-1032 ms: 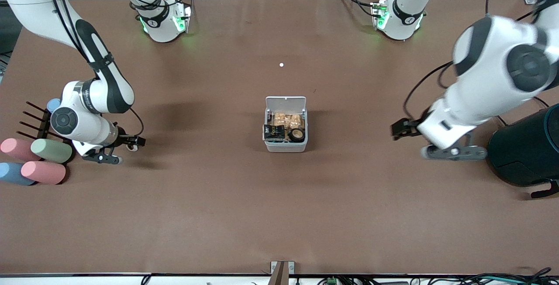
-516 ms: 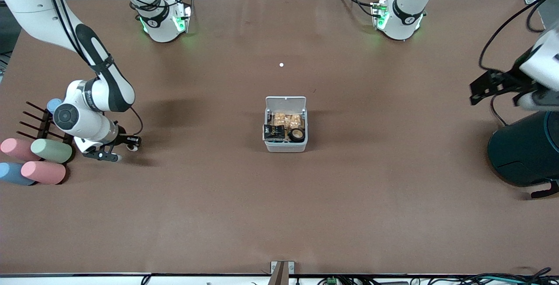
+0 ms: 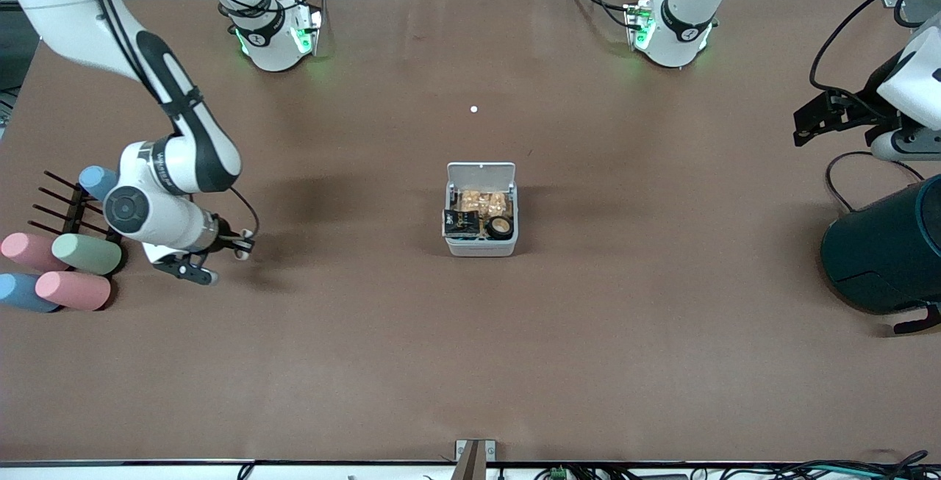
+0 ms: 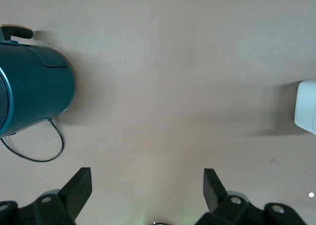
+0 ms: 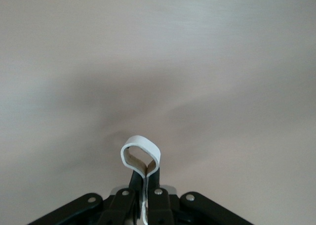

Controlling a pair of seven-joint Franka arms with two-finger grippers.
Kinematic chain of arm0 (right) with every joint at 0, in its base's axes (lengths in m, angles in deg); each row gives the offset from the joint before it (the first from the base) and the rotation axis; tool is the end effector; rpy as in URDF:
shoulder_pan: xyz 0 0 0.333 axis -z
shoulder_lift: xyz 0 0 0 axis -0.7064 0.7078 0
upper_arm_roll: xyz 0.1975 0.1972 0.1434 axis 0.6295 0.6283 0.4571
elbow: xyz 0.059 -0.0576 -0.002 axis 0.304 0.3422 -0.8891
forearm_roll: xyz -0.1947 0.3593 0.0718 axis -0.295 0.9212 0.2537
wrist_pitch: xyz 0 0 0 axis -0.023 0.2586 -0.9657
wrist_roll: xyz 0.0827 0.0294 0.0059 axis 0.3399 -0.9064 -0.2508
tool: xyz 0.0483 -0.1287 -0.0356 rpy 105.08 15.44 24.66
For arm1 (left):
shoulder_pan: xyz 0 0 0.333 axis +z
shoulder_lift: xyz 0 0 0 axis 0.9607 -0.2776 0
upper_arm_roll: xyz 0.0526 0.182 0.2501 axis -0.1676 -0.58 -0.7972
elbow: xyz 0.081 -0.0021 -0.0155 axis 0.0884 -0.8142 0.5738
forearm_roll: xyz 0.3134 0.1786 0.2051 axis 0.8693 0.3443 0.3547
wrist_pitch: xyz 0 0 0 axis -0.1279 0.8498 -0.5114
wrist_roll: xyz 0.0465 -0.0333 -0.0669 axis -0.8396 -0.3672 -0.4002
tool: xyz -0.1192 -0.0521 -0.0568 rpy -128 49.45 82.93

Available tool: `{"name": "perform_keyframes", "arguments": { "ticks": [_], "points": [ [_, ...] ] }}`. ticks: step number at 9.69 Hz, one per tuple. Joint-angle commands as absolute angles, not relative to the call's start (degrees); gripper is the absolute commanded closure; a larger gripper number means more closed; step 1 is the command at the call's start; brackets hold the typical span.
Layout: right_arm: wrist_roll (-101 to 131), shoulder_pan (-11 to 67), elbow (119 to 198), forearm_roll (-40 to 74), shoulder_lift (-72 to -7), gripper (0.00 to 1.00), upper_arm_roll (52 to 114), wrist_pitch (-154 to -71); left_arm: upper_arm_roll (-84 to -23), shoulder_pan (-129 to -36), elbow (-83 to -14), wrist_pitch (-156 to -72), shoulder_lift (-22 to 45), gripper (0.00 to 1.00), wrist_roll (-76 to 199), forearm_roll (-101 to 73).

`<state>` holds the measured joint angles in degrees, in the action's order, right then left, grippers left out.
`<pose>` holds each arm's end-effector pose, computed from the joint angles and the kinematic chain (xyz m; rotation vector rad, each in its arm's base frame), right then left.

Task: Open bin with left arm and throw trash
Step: 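Carry the white ring over the bin and release it with the right gripper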

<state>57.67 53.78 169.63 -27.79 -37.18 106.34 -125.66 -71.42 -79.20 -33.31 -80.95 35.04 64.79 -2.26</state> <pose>0.6178 0.0896 0.2061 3.0525 -0.6680 -0.1697 0.5751 -0.0517 0.6057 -3.0955 0.0667 0.0533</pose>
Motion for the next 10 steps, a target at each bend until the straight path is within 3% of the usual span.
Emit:
{"name": "perform_keyframes", "arguments": {
  "ticks": [1, 3, 5, 7, 10],
  "points": [
    [78.20, 49.54, 158.85, -25.40, -37.67, 1.00, 114.23, -119.90, -71.62, -79.59, -33.47, -80.73, 35.47, 0.00, 64.39, -2.85],
    [89.23, 38.94, 150.84, -19.09, -34.08, 1.00, 114.62, -121.29, -71.62, -79.33, -33.47, -80.82, 35.47, 0.00, 64.39, -2.85],
    [104.39, 33.19, 144.06, -17.47, -29.42, 0.99, 114.53, -125.14, -71.62, -79.33, -33.47, -80.82, 35.47, 0.00, 64.48, -2.85],
    [115.95, 29.50, 144.21, -17.91, -29.05, 0.99, 114.36, -130.07, -71.62, -79.16, -33.47, -80.82, 35.47, 0.00, 64.48, -2.94],
    [122.85, 25.89, 144.91, -18.00, -27.13, 0.96, 114.35, -127.55, -71.62, -78.89, -33.47, -80.82, 35.47, 0.00, 64.74, -2.94]
  ]
}}
